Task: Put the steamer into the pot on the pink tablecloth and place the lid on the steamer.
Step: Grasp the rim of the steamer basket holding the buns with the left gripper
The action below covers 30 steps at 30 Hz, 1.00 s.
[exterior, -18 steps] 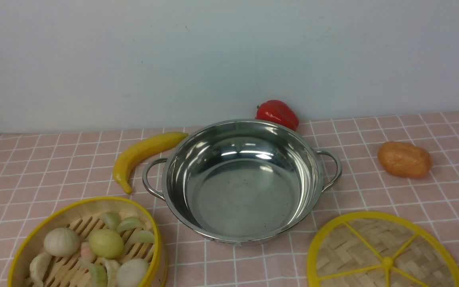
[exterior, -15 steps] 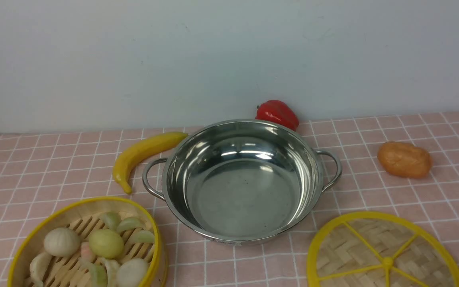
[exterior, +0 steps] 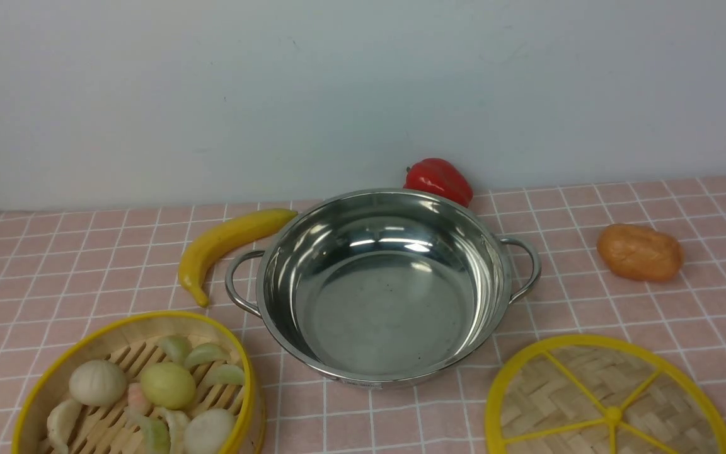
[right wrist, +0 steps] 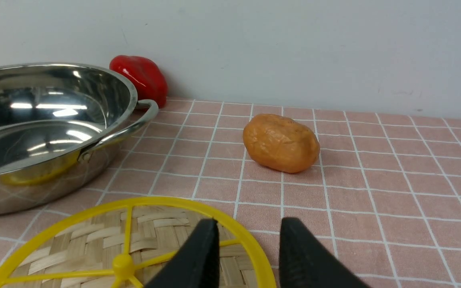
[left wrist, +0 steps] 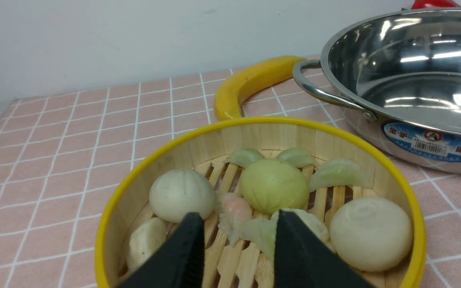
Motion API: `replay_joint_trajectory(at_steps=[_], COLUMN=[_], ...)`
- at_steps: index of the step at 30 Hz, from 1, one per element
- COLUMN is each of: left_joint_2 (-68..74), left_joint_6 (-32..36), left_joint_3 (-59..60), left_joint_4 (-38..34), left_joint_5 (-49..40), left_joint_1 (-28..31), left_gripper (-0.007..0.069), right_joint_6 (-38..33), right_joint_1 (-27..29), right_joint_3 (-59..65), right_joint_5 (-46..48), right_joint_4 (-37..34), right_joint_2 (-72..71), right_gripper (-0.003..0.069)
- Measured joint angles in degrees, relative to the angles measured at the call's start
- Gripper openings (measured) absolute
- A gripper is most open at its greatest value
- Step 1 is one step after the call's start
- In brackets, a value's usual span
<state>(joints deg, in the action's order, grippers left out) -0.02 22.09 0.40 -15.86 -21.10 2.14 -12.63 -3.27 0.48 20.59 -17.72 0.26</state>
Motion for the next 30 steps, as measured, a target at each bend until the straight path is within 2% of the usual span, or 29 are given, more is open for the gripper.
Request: replay_joint_trajectory(at_steps=[6, 9, 10, 11, 13, 20, 25, 30], left_joint_2=[0.0, 0.0, 0.0, 0.0, 0.0, 0.0, 0.0, 1.85], left_joint_6=[0.13, -0.82, -2.73, -3.1, -4.16, -4.66, -2.22, 4.0], left_joint_3=[0.0, 0.0, 0.0, 0.0, 0.0, 0.0, -1.74, -11.23], left_joint_4=[-0.1, -4.4, -10.32, -10.96, -18.62, -30.64, -31.38, -29.67], left_joint_5=[0.22, 2.13, 4.24, 4.51, 8.13, 15.28, 12.82, 4.95], left_joint_1=[0.0, 0.0, 0.0, 0.0, 0.0, 0.0, 0.0, 0.0], left_gripper=[0.0243, 0.0243, 0.0243, 0.0243, 0.0243, 0.0243, 0.0243, 0.0243], right_joint_6=[0.0, 0.0, 0.0, 0.0, 0.05, 0.05, 0.05, 0.05], right_joint_1=[0.0, 0.0, 0.0, 0.0, 0.0, 0.0, 0.0, 0.0], right_joint_3=[0.0, 0.0, 0.0, 0.0, 0.0, 0.0, 0.0, 0.0], right_joint_5=[0.0, 0.0, 0.0, 0.0, 0.0, 0.0, 0.0, 0.0], right_joint_4=[0.0, 0.0, 0.0, 0.0, 0.0, 0.0, 0.0, 0.0], right_joint_2=[0.0, 0.0, 0.0, 0.0, 0.0, 0.0, 0.0, 0.0], right_gripper=[0.024, 0.024, 0.024, 0.024, 0.024, 0.024, 0.024, 0.024])
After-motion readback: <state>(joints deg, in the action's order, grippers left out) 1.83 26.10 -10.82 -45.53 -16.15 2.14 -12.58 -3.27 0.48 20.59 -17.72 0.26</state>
